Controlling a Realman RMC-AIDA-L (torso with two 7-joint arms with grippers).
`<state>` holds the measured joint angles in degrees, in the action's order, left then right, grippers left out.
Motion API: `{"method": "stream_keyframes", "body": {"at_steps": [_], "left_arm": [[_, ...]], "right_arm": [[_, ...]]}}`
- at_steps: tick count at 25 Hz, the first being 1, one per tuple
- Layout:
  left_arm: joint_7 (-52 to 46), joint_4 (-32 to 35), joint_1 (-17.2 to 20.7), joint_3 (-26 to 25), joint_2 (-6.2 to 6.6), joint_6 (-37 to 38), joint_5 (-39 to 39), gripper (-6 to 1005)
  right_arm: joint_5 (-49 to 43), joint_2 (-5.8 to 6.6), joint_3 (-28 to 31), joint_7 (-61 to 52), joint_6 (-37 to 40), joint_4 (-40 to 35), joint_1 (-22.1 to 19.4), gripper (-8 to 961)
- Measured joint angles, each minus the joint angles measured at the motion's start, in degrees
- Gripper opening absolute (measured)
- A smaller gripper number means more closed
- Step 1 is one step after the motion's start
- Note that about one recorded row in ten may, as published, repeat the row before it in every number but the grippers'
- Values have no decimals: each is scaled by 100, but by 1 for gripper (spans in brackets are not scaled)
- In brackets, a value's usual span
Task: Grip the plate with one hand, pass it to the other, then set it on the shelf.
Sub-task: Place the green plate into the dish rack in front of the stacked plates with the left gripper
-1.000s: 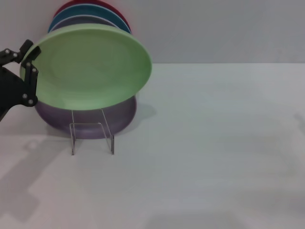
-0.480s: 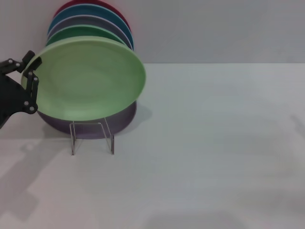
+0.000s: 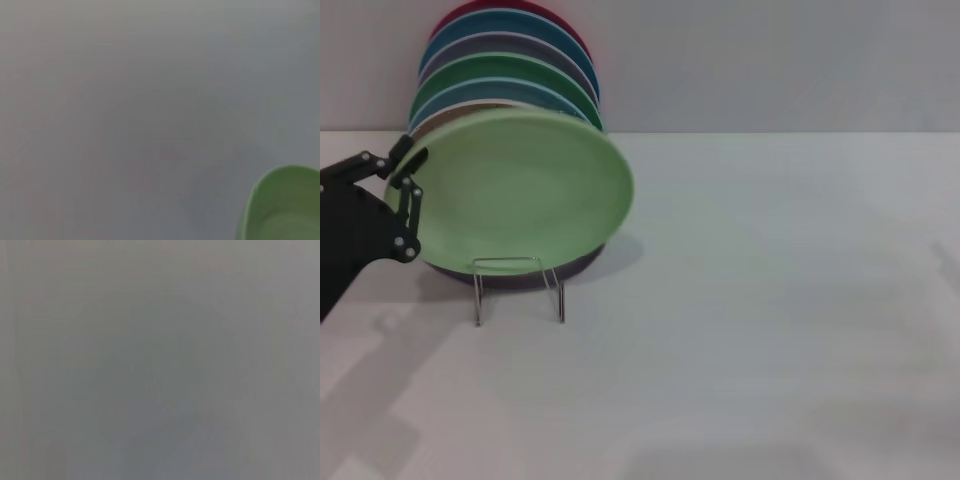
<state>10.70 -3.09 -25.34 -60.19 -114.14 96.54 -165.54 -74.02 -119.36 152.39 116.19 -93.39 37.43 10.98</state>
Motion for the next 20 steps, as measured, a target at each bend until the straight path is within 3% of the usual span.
{"method": "stream_keyframes", "body": {"at_steps": [3, 7, 12, 16, 20], "left_arm": [[125, -2, 66, -38, -102, -62, 12, 108], [155, -31, 94, -68, -134, -63, 23, 110], [353, -35, 151, -144, -202, -102, 28, 325], [306, -257, 482, -872, -348, 52, 34, 330], [193, -687, 874, -1284, -393, 101, 20, 334]], "right_arm": [[6, 1, 1, 0, -25, 17, 0, 585], [11, 5, 1, -1, -57, 36, 12, 585], [12, 8, 1, -1, -68, 36, 18, 584], [17, 9, 35, 94, -74, 25, -2, 584], [52, -2, 37, 281, -67, -4, -32, 584]]}}
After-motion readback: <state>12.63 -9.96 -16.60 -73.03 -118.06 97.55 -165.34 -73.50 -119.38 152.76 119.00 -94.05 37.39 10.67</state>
